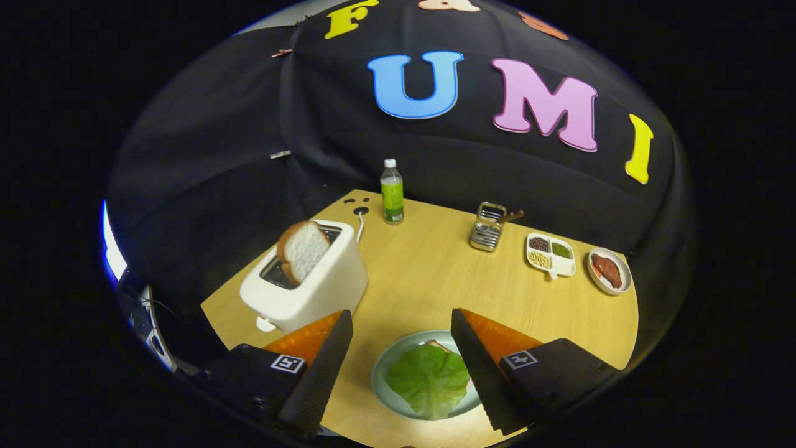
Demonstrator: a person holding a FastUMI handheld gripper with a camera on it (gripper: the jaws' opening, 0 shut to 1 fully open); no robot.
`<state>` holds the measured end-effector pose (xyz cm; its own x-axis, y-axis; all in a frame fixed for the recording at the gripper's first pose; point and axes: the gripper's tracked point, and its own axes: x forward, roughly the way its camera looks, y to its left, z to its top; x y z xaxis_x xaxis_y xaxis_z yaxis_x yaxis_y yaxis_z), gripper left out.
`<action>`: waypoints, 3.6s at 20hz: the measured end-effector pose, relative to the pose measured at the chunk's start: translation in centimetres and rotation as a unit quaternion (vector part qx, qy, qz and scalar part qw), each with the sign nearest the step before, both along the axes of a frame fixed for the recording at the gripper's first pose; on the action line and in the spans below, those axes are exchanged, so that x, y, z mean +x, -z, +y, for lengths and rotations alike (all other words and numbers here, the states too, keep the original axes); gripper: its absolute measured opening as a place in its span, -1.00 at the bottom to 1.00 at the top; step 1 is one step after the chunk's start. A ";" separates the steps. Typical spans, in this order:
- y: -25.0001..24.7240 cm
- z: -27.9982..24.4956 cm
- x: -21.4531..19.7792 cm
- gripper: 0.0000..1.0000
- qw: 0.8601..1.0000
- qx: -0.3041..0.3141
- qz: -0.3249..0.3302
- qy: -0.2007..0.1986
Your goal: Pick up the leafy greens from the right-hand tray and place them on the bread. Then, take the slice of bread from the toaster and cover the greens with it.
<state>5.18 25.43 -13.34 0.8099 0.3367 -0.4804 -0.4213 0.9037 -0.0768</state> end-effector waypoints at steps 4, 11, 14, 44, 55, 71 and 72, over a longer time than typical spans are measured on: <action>-1.8 5.0 0.0 0.98 0.999 -0.005 -0.021 -0.050; -1.3 12.3 0.5 0.98 0.994 -0.013 -0.023 -0.102; 0.6 14.6 1.5 0.99 0.995 -0.019 -0.007 -0.098; 0.1 16.0 5.8 -0.71 0.999 0.038 0.038 -0.011; -6.7 8.5 5.5 -0.71 0.995 0.099 0.006 0.026; 5.6 -4.5 1.0 -0.71 0.971 0.159 0.131 0.124; 6.4 -5.1 1.0 -0.70 0.969 0.160 0.135 0.128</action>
